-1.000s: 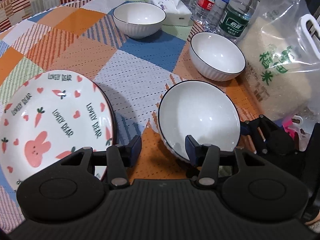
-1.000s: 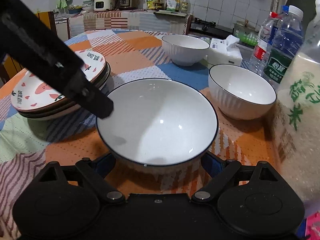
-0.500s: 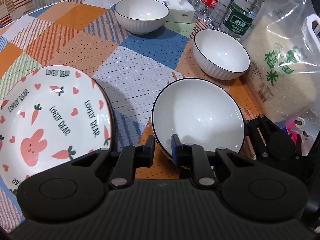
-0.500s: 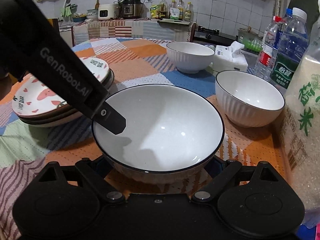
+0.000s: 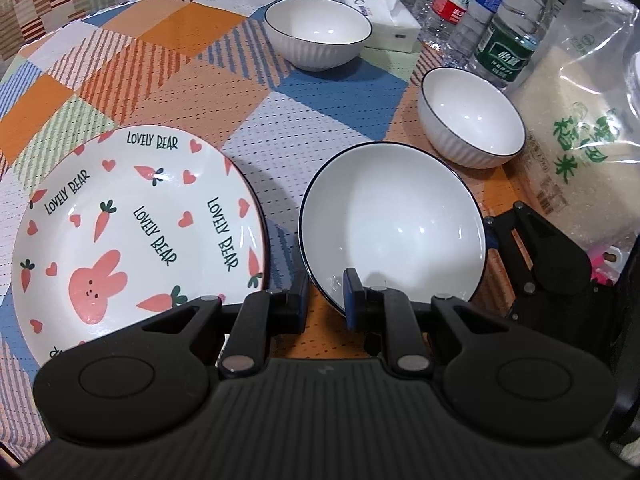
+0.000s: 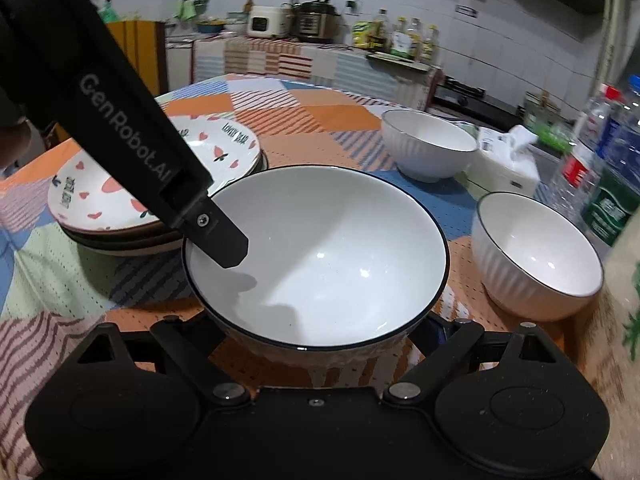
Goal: Organize plates and bowls
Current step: 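Lift the white bowl with both grippers and carry it toward the bowl by the rice bag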
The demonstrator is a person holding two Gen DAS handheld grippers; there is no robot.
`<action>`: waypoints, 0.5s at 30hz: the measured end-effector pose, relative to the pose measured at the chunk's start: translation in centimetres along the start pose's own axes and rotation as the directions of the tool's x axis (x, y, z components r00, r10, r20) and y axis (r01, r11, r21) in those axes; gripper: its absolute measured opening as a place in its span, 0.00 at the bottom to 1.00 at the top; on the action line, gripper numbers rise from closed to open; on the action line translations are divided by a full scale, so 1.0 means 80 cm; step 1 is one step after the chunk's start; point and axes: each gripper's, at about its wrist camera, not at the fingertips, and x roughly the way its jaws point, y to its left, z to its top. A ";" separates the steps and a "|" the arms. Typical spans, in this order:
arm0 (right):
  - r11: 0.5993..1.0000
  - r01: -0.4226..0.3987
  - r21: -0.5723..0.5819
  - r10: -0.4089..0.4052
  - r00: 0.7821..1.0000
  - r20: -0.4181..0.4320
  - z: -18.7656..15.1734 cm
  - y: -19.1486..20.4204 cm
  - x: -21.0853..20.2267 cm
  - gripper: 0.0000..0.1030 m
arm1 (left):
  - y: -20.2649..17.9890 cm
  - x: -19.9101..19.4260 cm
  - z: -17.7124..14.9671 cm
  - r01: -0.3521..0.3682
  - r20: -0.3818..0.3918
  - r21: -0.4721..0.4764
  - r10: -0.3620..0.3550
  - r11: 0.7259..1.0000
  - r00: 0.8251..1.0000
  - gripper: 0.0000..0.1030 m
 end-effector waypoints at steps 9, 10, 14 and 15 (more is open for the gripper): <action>1.000 -0.029 0.004 0.029 0.999 -0.018 -0.002 0.001 0.014 0.92 | 0.003 0.009 0.001 -0.024 -0.012 0.013 0.024 1.000 1.000 0.15; 1.000 -0.029 0.005 0.029 0.999 -0.018 -0.002 0.002 0.014 0.92 | 0.003 0.010 0.002 -0.024 -0.013 0.014 0.024 1.000 1.000 0.15; 0.999 -0.033 0.012 0.034 0.998 -0.047 0.002 0.001 0.016 0.92 | 0.001 0.011 0.002 -0.034 -0.017 0.025 0.034 0.999 0.999 0.15; 1.000 -0.024 0.016 0.025 0.998 -0.056 0.002 0.002 0.014 0.92 | 0.002 0.012 0.002 -0.035 -0.019 0.029 0.036 0.999 0.999 0.16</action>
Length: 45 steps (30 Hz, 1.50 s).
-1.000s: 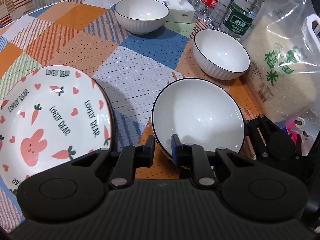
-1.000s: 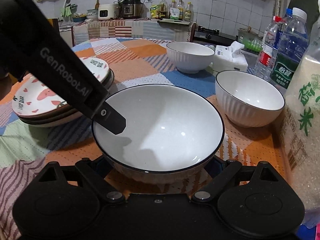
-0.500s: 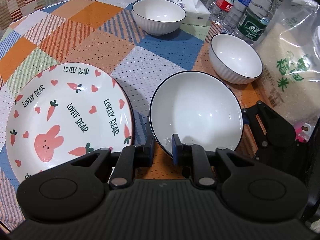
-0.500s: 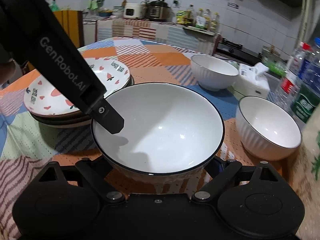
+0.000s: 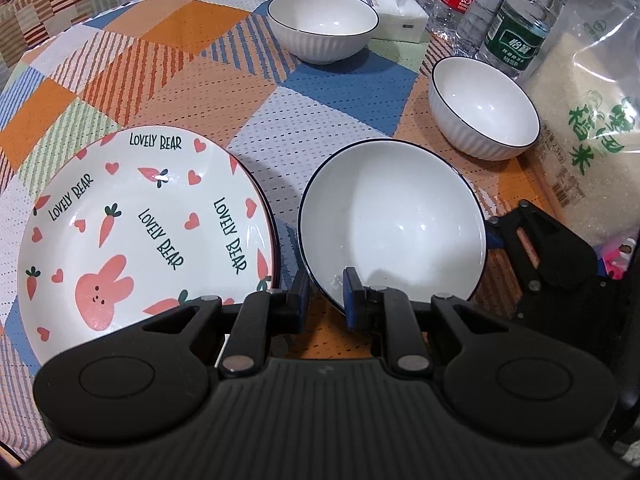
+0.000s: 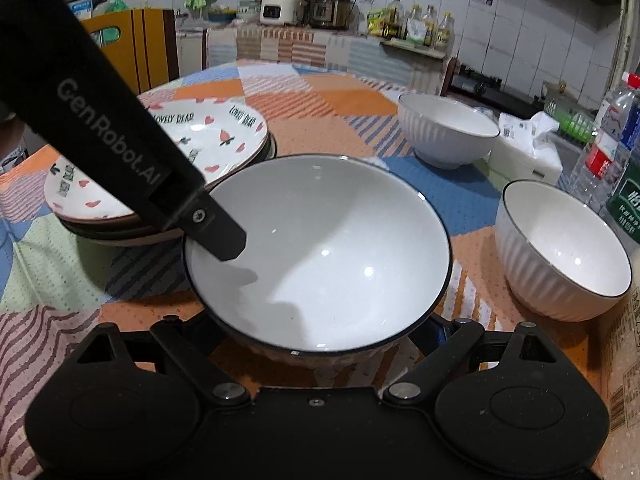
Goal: Organize plates and bowls
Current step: 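Lift the white bowl with both grippers and carry it toward the bowl by the rice bag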
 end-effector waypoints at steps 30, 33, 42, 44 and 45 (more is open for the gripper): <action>0.694 0.093 0.714 -0.168 0.985 0.036 -0.006 -0.108 -0.076 0.92 | 0.002 -0.063 0.067 0.088 0.084 -0.010 -0.087 0.996 0.993 0.31; 0.591 0.059 0.804 -0.153 0.987 0.040 -0.008 -0.121 -0.057 0.92 | -0.007 -0.053 0.089 0.114 0.109 -0.027 -0.110 0.993 0.988 0.35; 0.602 0.196 0.774 -0.294 0.956 -0.013 0.002 -0.122 -0.003 0.92 | -0.069 0.033 0.147 0.151 0.118 0.070 -0.159 0.986 0.980 0.44; 0.600 0.214 0.771 -0.316 0.949 -0.018 0.000 -0.125 0.001 0.92 | -0.080 0.055 0.155 0.151 0.104 0.076 -0.158 0.986 0.982 0.44; 0.602 0.221 0.767 -0.325 0.945 -0.017 -0.001 -0.127 0.003 0.92 | -0.084 0.065 0.159 0.148 0.095 0.076 -0.155 0.986 0.983 0.44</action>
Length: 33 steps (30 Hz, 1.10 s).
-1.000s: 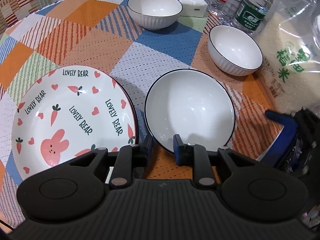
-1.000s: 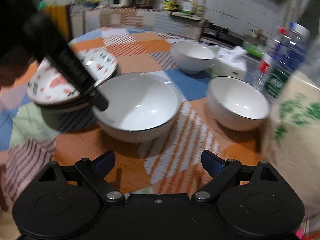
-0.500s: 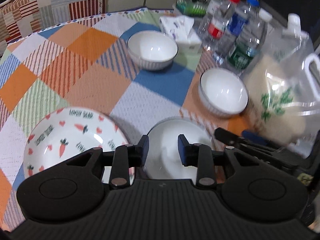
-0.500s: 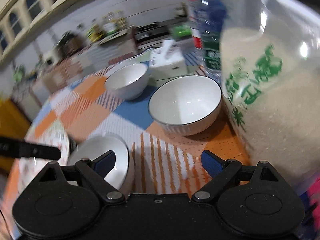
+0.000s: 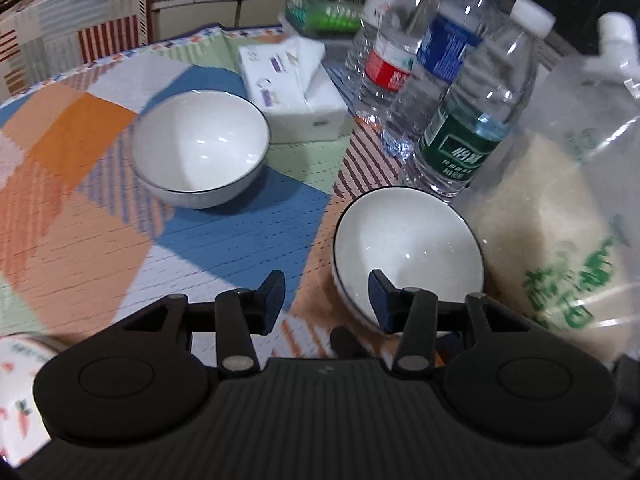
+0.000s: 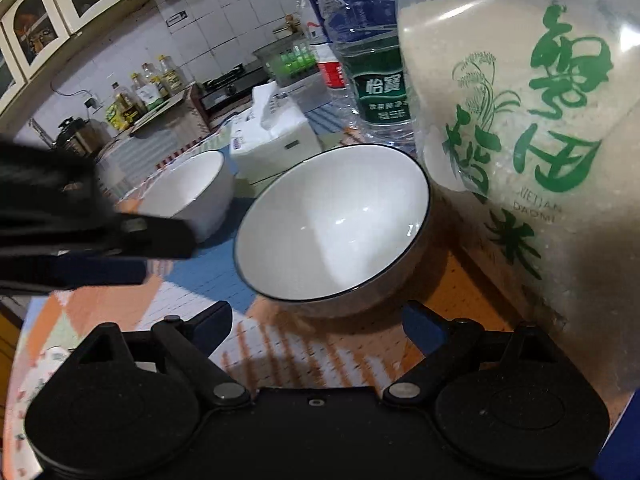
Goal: Organize plates and bowls
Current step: 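Lift the white bowl with both grippers and carry it toward the bowl by the rice bag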
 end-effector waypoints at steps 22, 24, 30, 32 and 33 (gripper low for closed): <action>0.986 0.047 -0.162 -0.037 0.997 0.069 0.004 0.018 0.032 0.91 | 0.024 0.053 -0.006 0.077 -0.074 -0.238 -0.097 0.968 0.993 0.09; 0.981 0.064 -0.186 -0.053 0.997 0.062 0.009 0.025 0.031 0.90 | 0.027 0.044 -0.003 0.085 -0.066 -0.229 -0.103 0.970 0.992 0.09; 0.946 0.096 -0.311 -0.049 0.986 0.156 0.017 0.054 0.012 0.90 | 0.027 -0.013 -0.001 0.121 0.015 -0.206 -0.120 0.971 0.993 0.10; 0.940 0.093 -0.328 -0.034 0.983 0.182 0.021 0.061 0.006 0.90 | 0.027 -0.034 -0.001 0.134 0.028 -0.215 -0.131 0.967 0.991 0.09; 0.940 0.083 -0.331 -0.019 0.981 0.192 0.024 0.064 0.001 0.90 | 0.029 -0.045 -0.002 0.151 0.040 -0.223 -0.145 0.963 0.989 0.09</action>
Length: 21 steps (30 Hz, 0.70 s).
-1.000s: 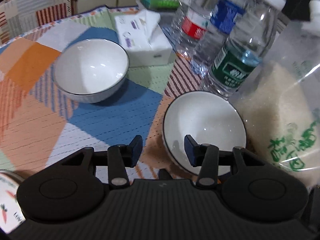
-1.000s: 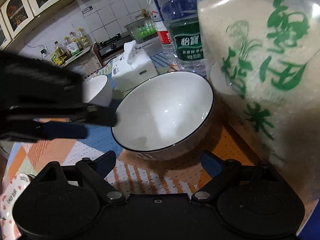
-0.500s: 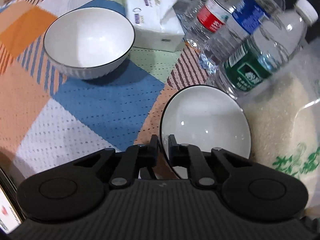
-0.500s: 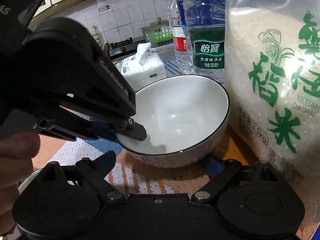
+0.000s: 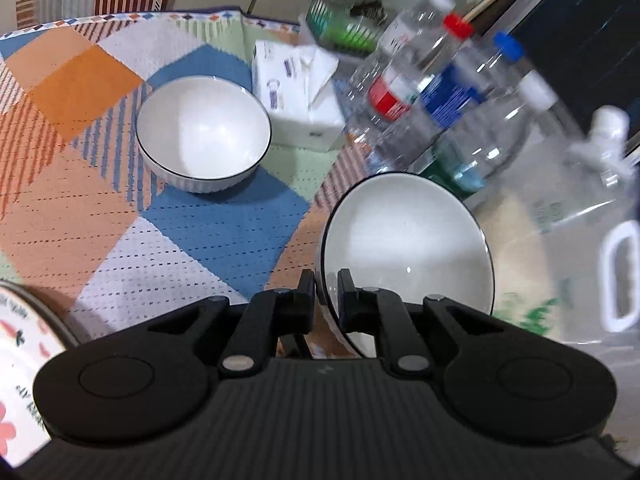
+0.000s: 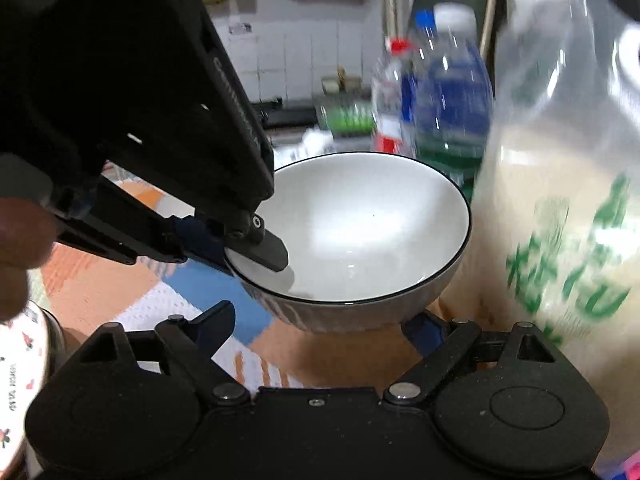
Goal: Organize plates and bowls
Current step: 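Lift the white bowl with both grippers and carry it toward the bowl by the rice bag, then lower the held bowl into the white bowl beside the rice bag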
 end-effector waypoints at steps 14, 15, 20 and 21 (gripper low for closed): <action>0.968 -0.142 -0.208 0.160 0.984 0.073 0.009 0.021 -0.093 0.91 | 0.021 -0.107 -0.037 -0.019 -0.007 0.024 0.020 1.000 1.000 0.09; 0.962 -0.161 -0.222 0.179 0.982 0.064 0.007 0.024 -0.098 0.91 | 0.024 -0.113 -0.041 -0.022 -0.007 0.024 0.022 0.999 1.000 0.09; 0.932 -0.261 -0.252 0.276 0.961 0.029 -0.008 0.034 -0.128 0.92 | 0.040 -0.135 -0.056 -0.040 -0.007 0.019 0.040 0.999 0.999 0.09; 0.925 -0.286 -0.249 0.300 0.954 0.021 -0.011 0.034 -0.132 0.92 | 0.043 -0.136 -0.059 -0.044 -0.012 0.018 0.045 0.999 0.999 0.09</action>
